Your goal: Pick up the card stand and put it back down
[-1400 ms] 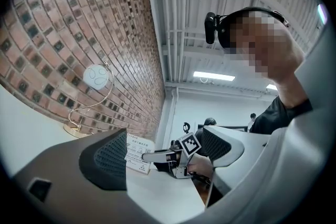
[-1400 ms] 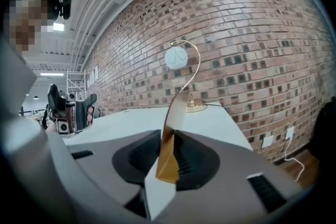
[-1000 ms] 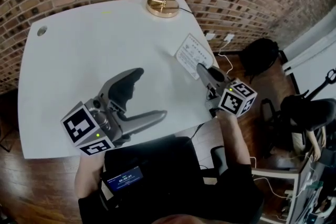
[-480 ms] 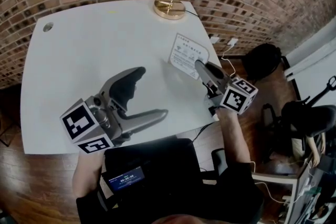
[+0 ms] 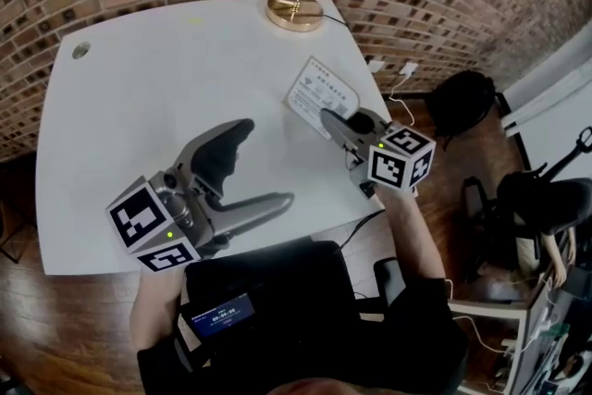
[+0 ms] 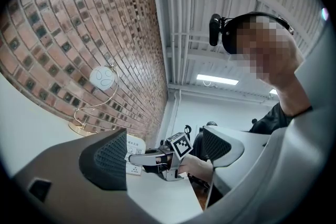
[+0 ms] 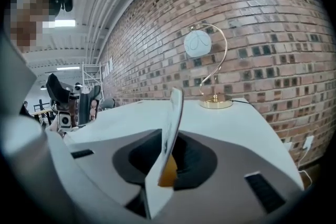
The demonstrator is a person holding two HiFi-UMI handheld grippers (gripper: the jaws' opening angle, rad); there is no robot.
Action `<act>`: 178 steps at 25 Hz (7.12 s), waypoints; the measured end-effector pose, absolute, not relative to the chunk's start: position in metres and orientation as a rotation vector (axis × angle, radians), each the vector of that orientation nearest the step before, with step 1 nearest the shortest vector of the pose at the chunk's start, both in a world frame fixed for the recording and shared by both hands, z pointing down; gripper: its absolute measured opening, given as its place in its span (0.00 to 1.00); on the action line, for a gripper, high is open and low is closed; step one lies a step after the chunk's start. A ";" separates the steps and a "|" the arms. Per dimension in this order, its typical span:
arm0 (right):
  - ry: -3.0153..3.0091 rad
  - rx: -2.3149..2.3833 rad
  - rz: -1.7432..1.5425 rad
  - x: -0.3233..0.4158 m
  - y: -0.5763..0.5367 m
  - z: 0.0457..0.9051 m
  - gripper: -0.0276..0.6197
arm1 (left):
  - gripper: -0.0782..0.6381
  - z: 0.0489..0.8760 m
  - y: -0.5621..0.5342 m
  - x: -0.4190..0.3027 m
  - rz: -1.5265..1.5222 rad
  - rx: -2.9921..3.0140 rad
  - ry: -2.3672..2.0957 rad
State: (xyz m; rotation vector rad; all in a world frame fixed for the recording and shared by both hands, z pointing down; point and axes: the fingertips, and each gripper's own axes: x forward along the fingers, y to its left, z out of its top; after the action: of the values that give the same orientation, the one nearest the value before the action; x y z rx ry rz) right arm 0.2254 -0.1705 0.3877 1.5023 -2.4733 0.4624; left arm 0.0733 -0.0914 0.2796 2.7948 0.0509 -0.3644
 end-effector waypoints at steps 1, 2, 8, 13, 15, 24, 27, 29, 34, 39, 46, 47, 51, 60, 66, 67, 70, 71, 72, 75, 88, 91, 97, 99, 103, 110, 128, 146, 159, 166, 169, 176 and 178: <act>-2.473 1.492 0.465 0.224 -0.173 0.388 0.17 | 0.73 0.279 -0.091 0.073 -0.366 2.794 0.048; -2.479 1.481 0.470 0.223 -0.174 0.387 0.17 | 0.73 0.279 -0.091 0.073 -0.367 2.793 0.044; -2.576 1.466 0.543 0.220 -0.175 0.381 0.09 | 0.73 0.280 -0.092 0.071 -0.359 2.791 0.033; -2.706 1.433 0.581 0.212 -0.171 0.361 0.09 | 0.73 0.277 -0.090 0.073 -0.357 2.790 0.044; -2.765 1.405 0.576 0.206 -0.168 0.350 0.09 | 0.73 0.276 -0.089 0.073 -0.358 2.788 0.049; -2.901 1.284 0.488 0.182 -0.161 0.306 0.09 | 0.73 0.267 -0.083 0.074 -0.393 2.769 0.095; -2.945 1.234 0.485 0.174 -0.161 0.297 0.09 | 0.73 0.264 -0.083 0.074 -0.396 2.773 0.109; -2.971 1.197 0.481 0.168 -0.161 0.291 0.09 | 0.73 0.263 -0.084 0.074 -0.392 2.780 0.104; -3.001 1.118 0.432 0.154 -0.162 0.279 0.09 | 0.73 0.261 -0.092 0.070 -0.383 2.774 0.072; -3.007 1.068 0.402 0.145 -0.170 0.270 0.09 | 0.73 0.260 -0.101 0.064 -0.392 2.740 0.045; -3.018 1.006 0.382 0.136 -0.177 0.261 0.09 | 0.73 0.258 -0.108 0.055 -0.370 2.763 0.011; -3.021 0.997 0.380 0.135 -0.178 0.260 0.09 | 0.73 0.258 -0.110 0.053 -0.355 2.773 0.004; -3.031 0.957 0.371 0.131 -0.182 0.255 0.09 | 0.73 0.258 -0.117 0.045 -0.286 2.818 -0.024; -3.040 0.864 0.331 0.115 -0.192 0.247 0.09 | 0.73 0.256 -0.136 0.035 -0.239 2.808 -0.043; -3.027 0.824 0.349 0.109 -0.203 0.249 0.09 | 0.73 0.254 -0.144 0.032 -0.197 2.829 -0.031; -3.024 0.819 0.354 0.107 -0.207 0.250 0.09 | 0.73 0.253 -0.147 0.031 -0.190 2.831 -0.029; -3.015 0.802 0.370 0.100 -0.219 0.251 0.09 | 0.73 0.253 -0.157 0.027 -0.175 2.829 -0.029; -3.012 0.796 0.373 0.098 -0.221 0.251 0.09 | 0.73 0.253 -0.159 0.026 -0.172 2.826 -0.029; -3.011 0.790 0.374 0.097 -0.223 0.252 0.09 | 0.73 0.253 -0.161 0.026 -0.170 2.824 -0.028; -3.005 0.774 0.371 0.092 -0.228 0.252 0.09 | 0.73 0.253 -0.165 0.025 -0.175 2.821 -0.027; -3.007 0.735 0.371 0.087 -0.270 0.257 0.09 | 0.73 0.258 -0.194 0.033 -0.178 2.792 -0.004; -3.007 0.729 0.374 0.085 -0.280 0.257 0.09 | 0.73 0.257 -0.200 0.035 -0.178 2.788 0.003; -3.006 0.710 0.339 0.082 -0.295 0.255 0.09 | 0.73 0.258 -0.216 0.036 -0.193 2.770 0.008; -3.002 0.714 0.325 0.081 -0.302 0.255 0.09 | 0.73 0.261 -0.221 0.037 -0.189 2.761 0.005; -2.999 0.705 0.340 0.081 -0.314 0.261 0.09 | 0.73 0.267 -0.232 0.037 -0.184 2.744 0.003; -2.998 0.686 0.336 0.081 -0.334 0.267 0.09 | 0.73 0.274 -0.251 0.039 -0.212 2.706 -0.015; -2.961 0.637 0.299 0.083 -0.382 0.289 0.09 | 0.73 0.299 -0.273 0.044 -0.246 2.630 -0.060; -2.895 0.635 0.324 0.073 -0.448 0.333 0.09 | 0.73 0.311 -0.286 0.033 -0.248 2.596 -0.108; -2.831 0.607 0.325 0.053 -0.478 0.360 0.09 | 0.73 0.314 -0.288 0.032 -0.245 2.592 -0.121; -2.797 0.595 0.276 0.044 -0.489 0.373 0.09 | 0.73 0.314 -0.289 0.032 -0.241 2.590 -0.125; -2.793 0.596 0.281 0.044 -0.493 0.378 0.09 | 0.73 0.314 -0.289 0.031 -0.242 2.588 -0.127; -2.790 0.574 0.279 0.046 -0.499 0.383 0.09 | 0.73 0.314 -0.289 0.030 -0.244 2.588 -0.127; -2.783 0.571 0.274 0.046 -0.499 0.385 0.10 | 0.73 0.314 -0.289 0.030 -0.246 2.588 -0.128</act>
State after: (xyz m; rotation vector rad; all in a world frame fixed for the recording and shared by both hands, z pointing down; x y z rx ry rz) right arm 0.0463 -0.4992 0.3850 0.5714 -2.7826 0.2743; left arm 0.0304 -0.2894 0.3138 2.5883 -0.1285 -0.2457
